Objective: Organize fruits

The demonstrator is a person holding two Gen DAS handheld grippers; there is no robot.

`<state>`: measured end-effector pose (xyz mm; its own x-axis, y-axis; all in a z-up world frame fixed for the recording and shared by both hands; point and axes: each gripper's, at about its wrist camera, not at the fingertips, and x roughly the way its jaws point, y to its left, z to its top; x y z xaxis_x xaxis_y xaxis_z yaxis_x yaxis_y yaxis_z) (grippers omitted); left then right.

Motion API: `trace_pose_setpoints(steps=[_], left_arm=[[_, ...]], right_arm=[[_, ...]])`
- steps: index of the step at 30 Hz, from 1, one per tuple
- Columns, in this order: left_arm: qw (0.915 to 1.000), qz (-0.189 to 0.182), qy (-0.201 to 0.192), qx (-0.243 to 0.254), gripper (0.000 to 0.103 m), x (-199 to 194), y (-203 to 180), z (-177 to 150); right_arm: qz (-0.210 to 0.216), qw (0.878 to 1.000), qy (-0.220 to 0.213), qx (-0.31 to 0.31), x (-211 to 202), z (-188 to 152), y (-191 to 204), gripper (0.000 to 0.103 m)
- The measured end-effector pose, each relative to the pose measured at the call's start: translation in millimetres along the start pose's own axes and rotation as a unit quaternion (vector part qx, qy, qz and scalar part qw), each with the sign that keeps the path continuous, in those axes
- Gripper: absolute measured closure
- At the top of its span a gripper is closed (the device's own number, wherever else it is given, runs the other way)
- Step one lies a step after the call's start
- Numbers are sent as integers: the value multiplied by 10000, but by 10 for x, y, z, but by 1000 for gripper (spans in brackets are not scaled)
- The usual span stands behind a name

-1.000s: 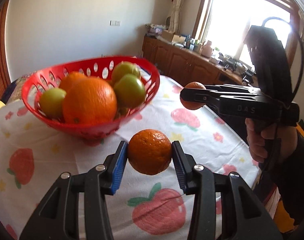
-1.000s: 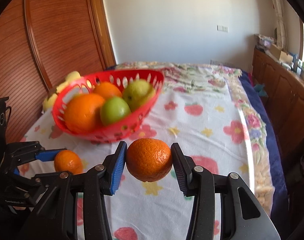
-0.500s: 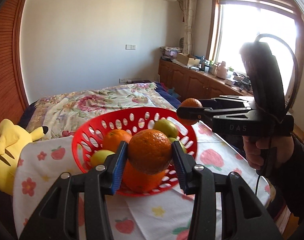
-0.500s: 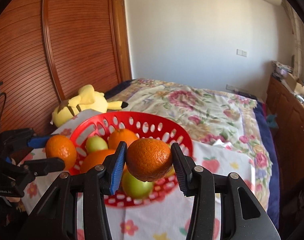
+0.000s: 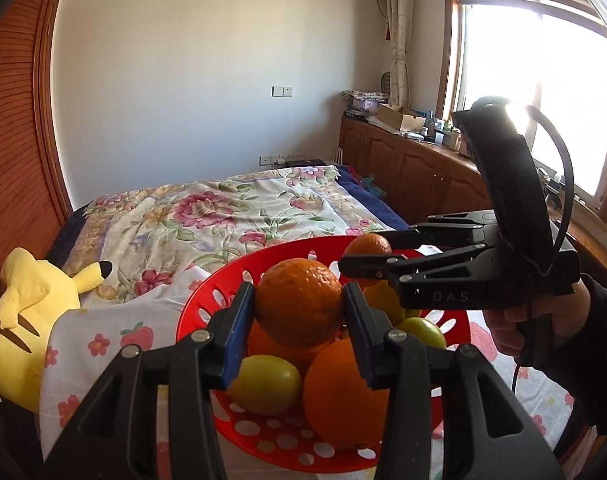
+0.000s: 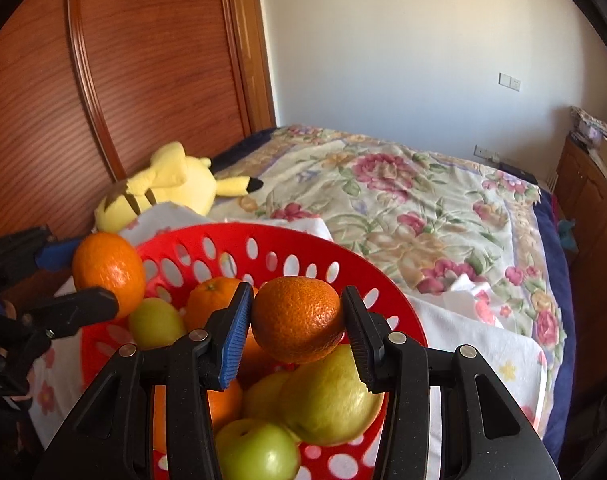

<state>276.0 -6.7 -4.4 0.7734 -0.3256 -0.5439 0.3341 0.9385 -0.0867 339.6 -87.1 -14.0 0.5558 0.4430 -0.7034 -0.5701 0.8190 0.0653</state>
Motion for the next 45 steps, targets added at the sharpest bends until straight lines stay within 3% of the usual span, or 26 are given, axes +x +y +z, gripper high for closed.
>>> trace_pose_setpoints(steps=[12, 14, 26, 35, 45], left_arm=[[9999, 25, 139, 20, 60, 182, -4, 6], [9998, 29, 164, 51, 60, 207, -7, 7], [9988, 63, 446, 179, 59, 370, -170, 4], [9982, 8, 547, 243, 58, 502, -336, 52], [9980, 183, 571, 181, 52, 542, -359, -2]], right_arm=[[-60, 10000, 21, -12, 86, -70, 2, 55], [-96, 9999, -71, 19, 54, -66, 0, 50], [-228, 9990, -378, 17, -214, -134, -58, 49], [-313, 9986, -405, 105, -357, -239, -146, 46], [-392, 9981, -388, 271, -527, -382, -188, 45]])
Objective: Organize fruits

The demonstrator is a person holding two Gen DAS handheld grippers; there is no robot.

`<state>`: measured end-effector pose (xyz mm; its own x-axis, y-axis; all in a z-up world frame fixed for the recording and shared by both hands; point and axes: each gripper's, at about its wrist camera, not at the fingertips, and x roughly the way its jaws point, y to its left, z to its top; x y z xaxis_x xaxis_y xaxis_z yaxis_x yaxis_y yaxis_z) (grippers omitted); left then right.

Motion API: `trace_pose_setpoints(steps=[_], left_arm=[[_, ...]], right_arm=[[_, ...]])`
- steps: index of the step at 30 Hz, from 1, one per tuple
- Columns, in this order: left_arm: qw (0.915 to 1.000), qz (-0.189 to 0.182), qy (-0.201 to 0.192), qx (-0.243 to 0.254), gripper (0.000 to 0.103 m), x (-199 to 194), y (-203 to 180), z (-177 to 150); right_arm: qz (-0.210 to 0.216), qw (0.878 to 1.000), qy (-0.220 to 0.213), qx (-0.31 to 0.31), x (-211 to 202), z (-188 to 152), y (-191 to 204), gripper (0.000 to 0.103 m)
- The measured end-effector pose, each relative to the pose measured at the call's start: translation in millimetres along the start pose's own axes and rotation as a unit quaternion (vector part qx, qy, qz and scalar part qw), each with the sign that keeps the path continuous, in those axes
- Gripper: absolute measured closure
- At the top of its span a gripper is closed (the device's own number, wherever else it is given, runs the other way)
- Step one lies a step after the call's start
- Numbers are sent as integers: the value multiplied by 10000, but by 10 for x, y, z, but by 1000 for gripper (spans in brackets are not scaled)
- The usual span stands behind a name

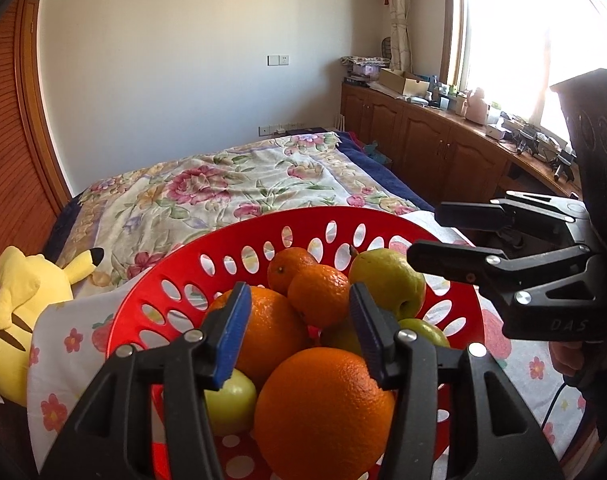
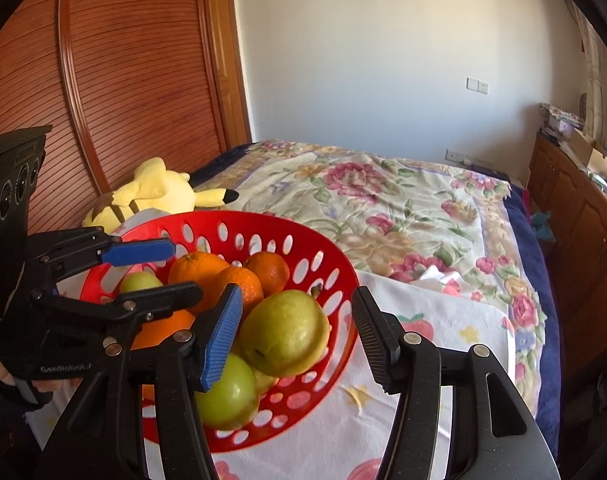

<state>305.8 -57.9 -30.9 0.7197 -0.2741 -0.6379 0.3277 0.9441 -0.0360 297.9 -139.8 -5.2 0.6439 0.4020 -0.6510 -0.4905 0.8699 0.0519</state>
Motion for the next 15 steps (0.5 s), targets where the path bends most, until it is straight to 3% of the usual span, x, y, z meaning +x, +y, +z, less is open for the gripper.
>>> trace_pose_setpoints(steps=[15], left_arm=[[9990, 224, -388, -68, 46, -668, 4, -300]], right_arm=[[-485, 9967, -348, 544, -372, -377, 236, 42]])
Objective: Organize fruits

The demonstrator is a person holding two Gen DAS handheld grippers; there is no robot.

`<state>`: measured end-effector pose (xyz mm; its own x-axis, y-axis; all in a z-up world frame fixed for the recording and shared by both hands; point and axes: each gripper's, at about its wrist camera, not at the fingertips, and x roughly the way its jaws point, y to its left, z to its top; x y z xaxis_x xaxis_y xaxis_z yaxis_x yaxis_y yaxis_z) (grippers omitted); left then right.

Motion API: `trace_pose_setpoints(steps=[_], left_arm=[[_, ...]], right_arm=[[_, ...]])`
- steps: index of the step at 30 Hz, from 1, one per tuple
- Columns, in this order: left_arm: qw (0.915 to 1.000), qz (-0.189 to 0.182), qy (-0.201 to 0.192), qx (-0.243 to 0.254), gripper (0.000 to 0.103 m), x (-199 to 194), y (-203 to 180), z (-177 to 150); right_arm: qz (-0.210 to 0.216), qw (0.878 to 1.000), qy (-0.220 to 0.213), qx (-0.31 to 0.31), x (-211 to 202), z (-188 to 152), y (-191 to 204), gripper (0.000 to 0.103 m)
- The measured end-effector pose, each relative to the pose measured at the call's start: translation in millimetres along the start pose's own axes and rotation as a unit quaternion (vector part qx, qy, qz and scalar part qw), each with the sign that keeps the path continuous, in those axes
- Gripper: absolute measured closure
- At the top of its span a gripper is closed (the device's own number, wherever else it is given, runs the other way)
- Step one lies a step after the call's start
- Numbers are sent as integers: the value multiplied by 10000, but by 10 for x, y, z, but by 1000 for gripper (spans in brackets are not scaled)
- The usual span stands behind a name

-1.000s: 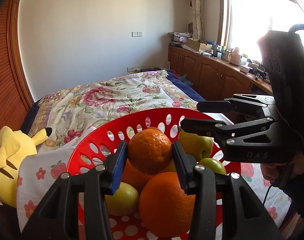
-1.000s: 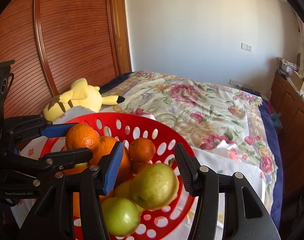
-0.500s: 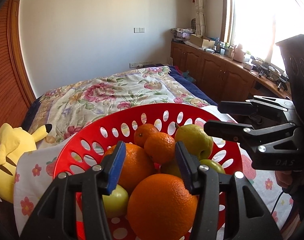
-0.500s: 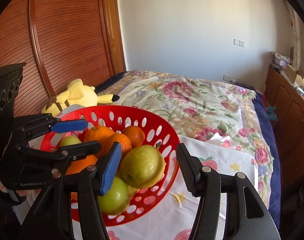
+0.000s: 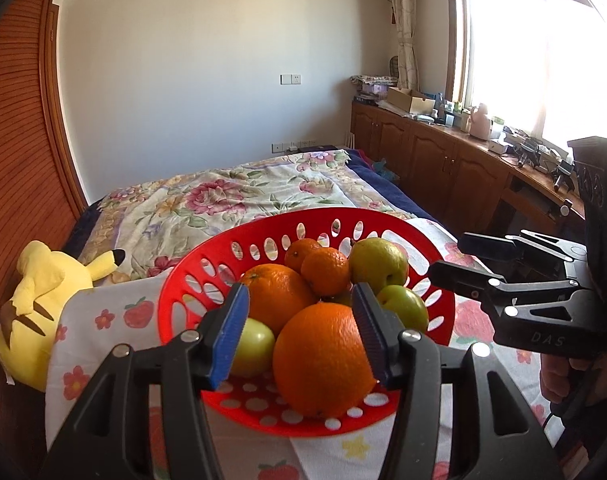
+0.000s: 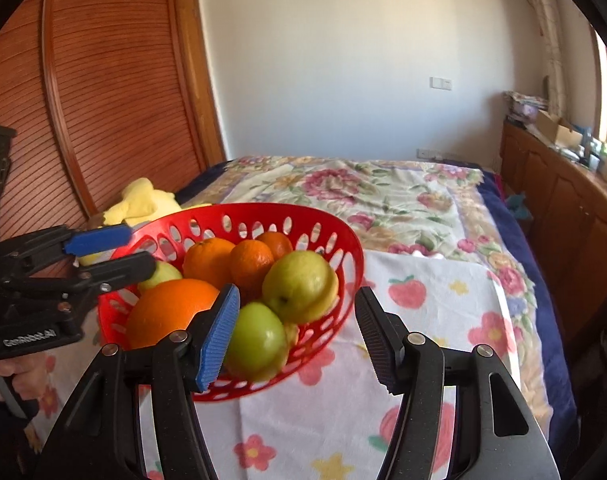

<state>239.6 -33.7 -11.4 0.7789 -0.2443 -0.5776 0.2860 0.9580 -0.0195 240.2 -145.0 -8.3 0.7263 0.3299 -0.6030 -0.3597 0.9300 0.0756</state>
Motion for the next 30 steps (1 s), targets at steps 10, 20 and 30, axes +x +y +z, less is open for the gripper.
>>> trace_pose_setpoints(steps=[10, 20, 30], left_arm=[[9988, 111, -473, -57, 28, -639, 36, -63], [9955, 297, -903, 11, 10, -1109, -20, -111], [9921, 435, -1159, -218, 10, -1458, -9, -239]], right_arm=[[-382, 9983, -434, -47, -518, 17, 179, 37], [-511, 9946, -901, -42, -994, 82, 330, 26], [-556, 9926, -1079, -62, -1255, -9, 496, 19]])
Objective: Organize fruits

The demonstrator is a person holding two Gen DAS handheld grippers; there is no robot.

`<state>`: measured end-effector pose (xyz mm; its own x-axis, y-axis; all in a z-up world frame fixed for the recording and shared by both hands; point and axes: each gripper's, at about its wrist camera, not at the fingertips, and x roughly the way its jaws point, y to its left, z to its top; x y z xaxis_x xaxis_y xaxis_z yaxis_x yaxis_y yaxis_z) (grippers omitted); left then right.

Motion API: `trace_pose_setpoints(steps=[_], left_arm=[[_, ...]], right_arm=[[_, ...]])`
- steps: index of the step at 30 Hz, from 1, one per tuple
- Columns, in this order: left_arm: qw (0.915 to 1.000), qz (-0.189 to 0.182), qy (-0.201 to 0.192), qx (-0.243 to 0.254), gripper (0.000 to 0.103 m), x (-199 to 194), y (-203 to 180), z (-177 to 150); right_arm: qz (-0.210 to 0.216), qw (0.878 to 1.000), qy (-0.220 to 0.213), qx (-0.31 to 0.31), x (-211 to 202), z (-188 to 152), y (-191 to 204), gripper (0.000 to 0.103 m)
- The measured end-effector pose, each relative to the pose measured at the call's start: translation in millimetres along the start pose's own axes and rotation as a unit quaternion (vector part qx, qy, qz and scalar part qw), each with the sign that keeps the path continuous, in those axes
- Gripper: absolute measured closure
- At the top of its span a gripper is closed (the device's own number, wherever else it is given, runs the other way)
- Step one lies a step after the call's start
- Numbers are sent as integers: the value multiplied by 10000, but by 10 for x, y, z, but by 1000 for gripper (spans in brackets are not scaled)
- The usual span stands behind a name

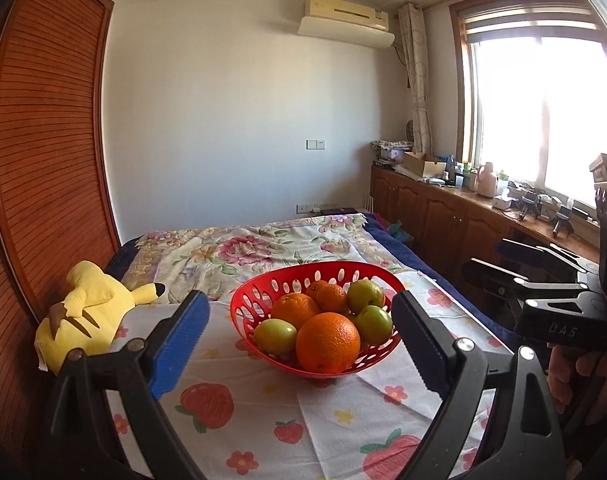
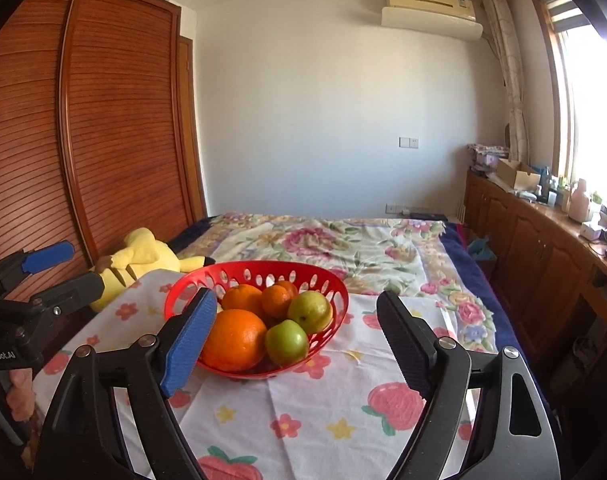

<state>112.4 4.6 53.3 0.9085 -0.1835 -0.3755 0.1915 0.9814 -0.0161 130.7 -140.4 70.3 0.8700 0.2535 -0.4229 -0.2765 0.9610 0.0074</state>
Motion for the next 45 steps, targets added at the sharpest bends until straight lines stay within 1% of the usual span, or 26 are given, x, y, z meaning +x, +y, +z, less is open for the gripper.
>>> trace_pose_setpoints(steps=[4, 8, 11, 18, 24, 32, 45], left_arm=[[9999, 133, 19, 83, 10, -99, -26, -44], [9998, 197, 29, 59, 10, -190, -14, -72], [9994, 324, 16, 84, 10, -261, -6, -97], [9989, 460, 56, 82, 10, -364, 35, -161], [9989, 448, 107, 11, 10, -451, 84, -231], [9989, 429, 143, -86, 10, -551, 127, -344], [9987, 479, 140, -95, 10, -571, 129, -397]], right_arm=[[-24, 10000, -36, 15, -115, -48, 72, 19], [-5, 10000, -80, 28, -225, -89, 126, 19], [4, 9999, -138, 33, -331, -115, 173, 19], [8, 9997, -258, 31, -505, -109, 220, 19], [20, 9996, -284, 58, -588, -141, 251, 19], [-83, 9995, -300, 48, -666, -237, 264, 19], [-156, 9995, -217, 151, -647, -344, 216, 19]])
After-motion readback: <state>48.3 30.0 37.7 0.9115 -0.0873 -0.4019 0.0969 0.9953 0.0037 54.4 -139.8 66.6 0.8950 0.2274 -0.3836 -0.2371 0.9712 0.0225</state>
